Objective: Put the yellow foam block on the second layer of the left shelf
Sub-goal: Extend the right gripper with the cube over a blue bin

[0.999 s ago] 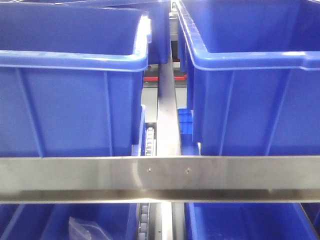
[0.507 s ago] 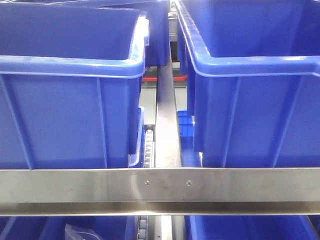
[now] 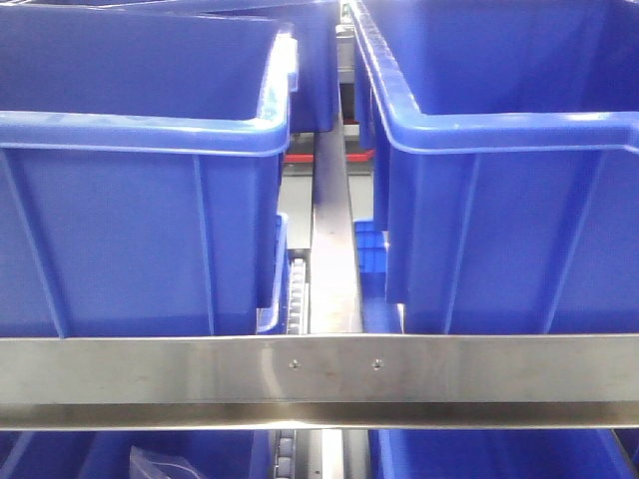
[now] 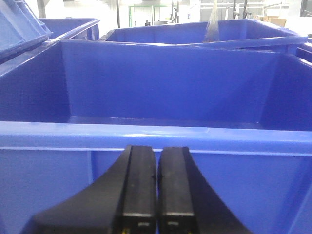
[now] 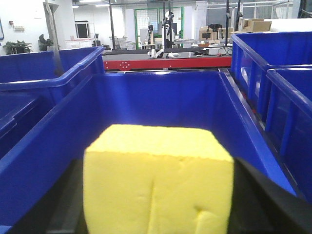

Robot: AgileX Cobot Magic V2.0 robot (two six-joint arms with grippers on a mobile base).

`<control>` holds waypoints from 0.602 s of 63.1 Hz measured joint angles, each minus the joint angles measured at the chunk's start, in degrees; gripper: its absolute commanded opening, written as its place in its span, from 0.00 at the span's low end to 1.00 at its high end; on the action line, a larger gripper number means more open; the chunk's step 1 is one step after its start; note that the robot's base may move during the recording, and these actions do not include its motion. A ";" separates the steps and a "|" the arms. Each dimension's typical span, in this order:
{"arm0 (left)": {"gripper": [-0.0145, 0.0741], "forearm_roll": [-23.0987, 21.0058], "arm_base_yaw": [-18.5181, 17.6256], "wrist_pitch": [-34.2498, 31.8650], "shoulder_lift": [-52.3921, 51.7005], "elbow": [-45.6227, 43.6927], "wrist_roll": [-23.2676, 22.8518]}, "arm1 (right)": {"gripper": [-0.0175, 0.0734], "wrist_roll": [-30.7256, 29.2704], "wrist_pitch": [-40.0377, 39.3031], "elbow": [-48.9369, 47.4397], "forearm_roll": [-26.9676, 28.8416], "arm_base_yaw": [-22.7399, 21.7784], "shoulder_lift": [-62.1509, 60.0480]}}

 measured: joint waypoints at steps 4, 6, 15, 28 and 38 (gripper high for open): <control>0.30 0.00 0.00 0.00 0.00 0.00 0.00 | 0.74 0.00 0.00 0.00 0.00 0.00 0.00; 0.30 0.00 0.00 0.00 0.00 0.00 0.00 | 0.74 0.00 0.00 0.00 0.00 0.00 0.00; 0.30 0.00 0.00 0.00 0.00 0.00 0.00 | 0.74 0.00 0.00 0.00 0.00 0.00 0.00; 0.30 0.00 0.00 0.00 0.00 0.00 0.00 | 0.74 0.00 0.00 0.00 0.00 0.00 0.00; 0.30 0.00 0.00 0.00 0.00 0.00 0.00 | 0.74 -0.67 1.80 -0.67 -0.13 0.00 0.39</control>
